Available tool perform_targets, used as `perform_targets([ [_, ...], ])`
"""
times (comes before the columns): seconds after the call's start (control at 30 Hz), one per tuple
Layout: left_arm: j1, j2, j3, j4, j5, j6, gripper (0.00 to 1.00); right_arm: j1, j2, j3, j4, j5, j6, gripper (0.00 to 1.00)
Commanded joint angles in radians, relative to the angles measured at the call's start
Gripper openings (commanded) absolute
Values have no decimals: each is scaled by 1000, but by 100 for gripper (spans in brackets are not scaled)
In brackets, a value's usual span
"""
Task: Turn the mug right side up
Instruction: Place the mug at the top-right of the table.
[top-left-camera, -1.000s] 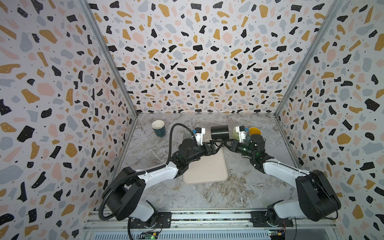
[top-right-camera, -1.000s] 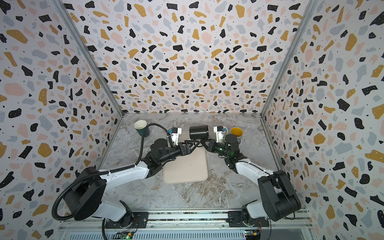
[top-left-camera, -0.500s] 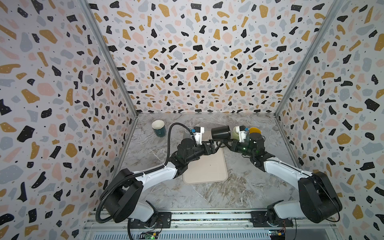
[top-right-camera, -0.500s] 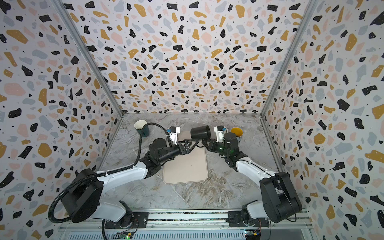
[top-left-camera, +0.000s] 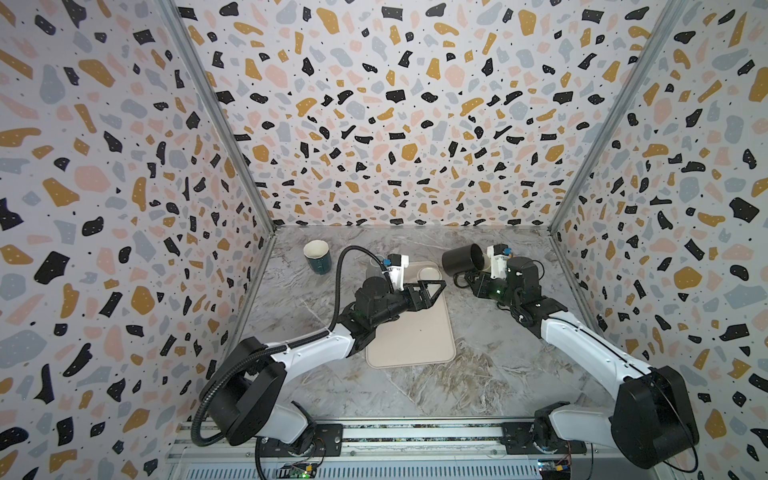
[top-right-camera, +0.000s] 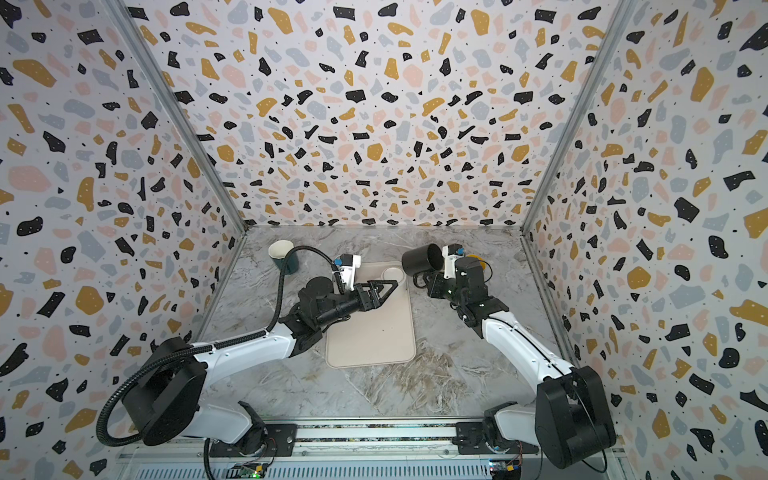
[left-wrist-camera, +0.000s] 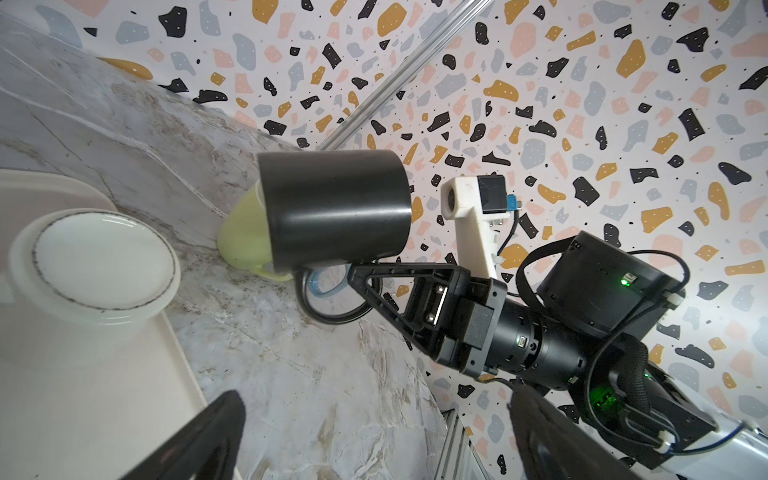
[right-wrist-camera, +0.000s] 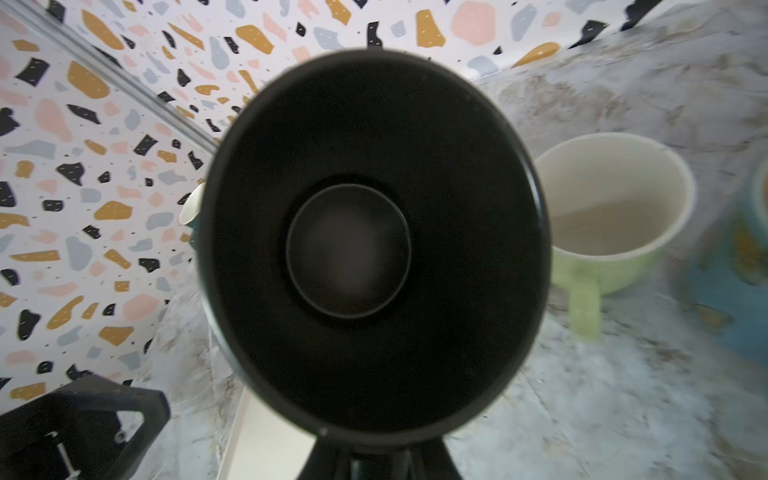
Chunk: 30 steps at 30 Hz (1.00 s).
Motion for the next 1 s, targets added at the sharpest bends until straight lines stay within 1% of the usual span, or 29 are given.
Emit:
perform_targets([
  [0.0, 0, -48, -17, -27, -35, 48, 100, -25, -70, 85, -24, 94, -74, 0],
  [0.1, 0, -82, -27, -74, -70, 75, 100, -37, -85, 120, -103, 182, -114, 0],
  [0.2, 0, -115, -28, -134, -110, 105, 100, -72, -113, 131, -141, 222, -123, 0],
  [0.3, 1, -151, -34, -175, -135, 123, 100, -116, -128, 147, -183, 242, -127, 0],
  [0.43, 0, -194, -42, -237, -174, 145, 100, -186, -115, 193, -267, 239, -138, 0],
  [0.6, 1, -234, -42, -342, -244, 168, 100, -215, -143, 205, -303, 319, -160, 0],
  [0.77, 2, -264, -52, -365, -265, 187, 100, -252, -121, 238, -349, 370, -186, 0],
  [0.97, 2, -297, -66, -375, -272, 196, 100, -323, -95, 230, -352, 372, -181, 0],
])
